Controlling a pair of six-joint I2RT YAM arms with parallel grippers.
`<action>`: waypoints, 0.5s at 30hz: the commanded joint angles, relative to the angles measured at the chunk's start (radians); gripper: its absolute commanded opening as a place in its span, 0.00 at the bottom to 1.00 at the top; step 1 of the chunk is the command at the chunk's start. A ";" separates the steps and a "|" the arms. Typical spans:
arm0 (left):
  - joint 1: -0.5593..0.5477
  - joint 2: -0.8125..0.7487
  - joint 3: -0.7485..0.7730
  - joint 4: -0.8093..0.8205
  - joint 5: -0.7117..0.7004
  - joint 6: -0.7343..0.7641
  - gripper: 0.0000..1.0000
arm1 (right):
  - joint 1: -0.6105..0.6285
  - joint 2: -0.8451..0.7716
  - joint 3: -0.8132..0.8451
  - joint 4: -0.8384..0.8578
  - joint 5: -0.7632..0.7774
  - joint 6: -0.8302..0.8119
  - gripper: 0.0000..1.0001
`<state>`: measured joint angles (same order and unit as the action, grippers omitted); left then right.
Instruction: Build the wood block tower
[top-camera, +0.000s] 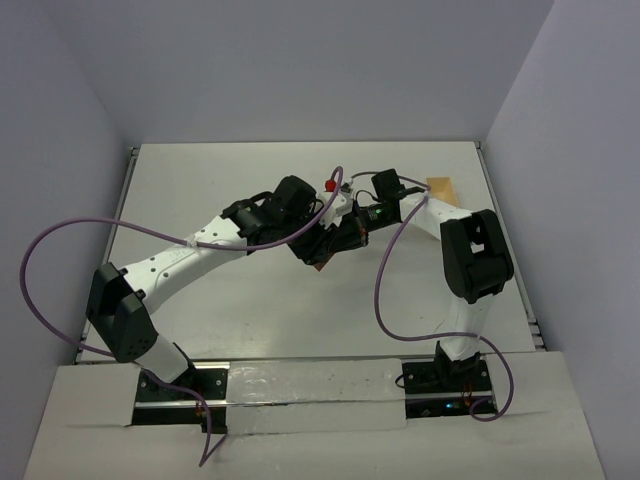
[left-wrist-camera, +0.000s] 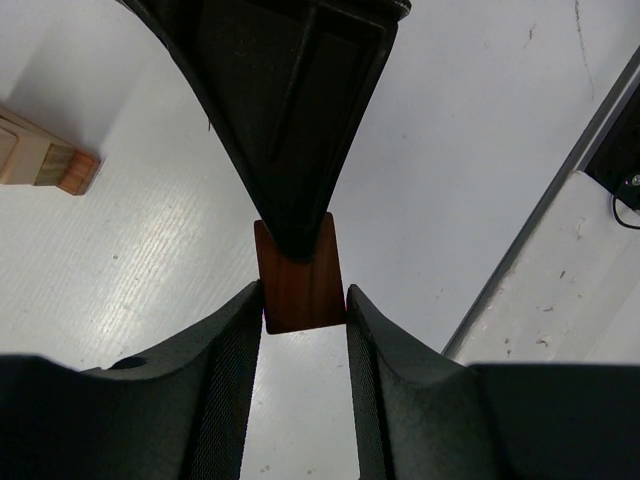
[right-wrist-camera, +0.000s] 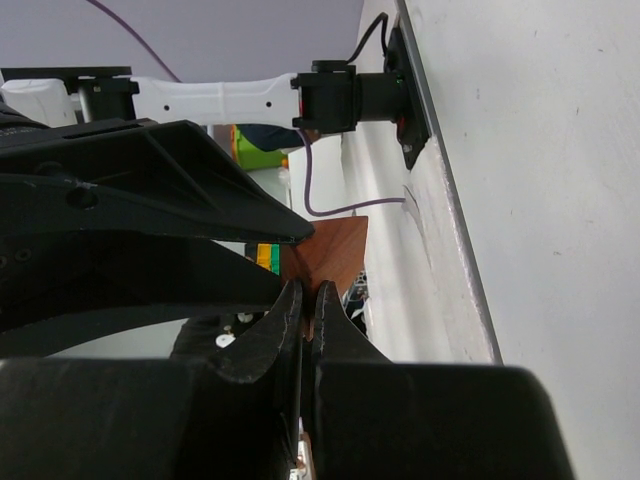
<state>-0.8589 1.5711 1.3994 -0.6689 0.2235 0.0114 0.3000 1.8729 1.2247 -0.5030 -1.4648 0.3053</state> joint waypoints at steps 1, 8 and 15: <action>-0.012 0.003 0.009 0.036 0.023 -0.002 0.39 | -0.011 0.009 0.039 -0.016 -0.146 0.012 0.00; -0.012 0.007 0.000 0.035 0.025 -0.002 0.07 | -0.013 0.007 0.041 -0.015 -0.149 0.011 0.01; -0.012 -0.024 -0.010 0.048 0.028 -0.044 0.00 | -0.015 -0.038 0.016 0.055 -0.123 0.074 0.79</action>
<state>-0.8629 1.5711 1.3975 -0.6650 0.2246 -0.0002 0.2953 1.8729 1.2240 -0.4887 -1.4684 0.3424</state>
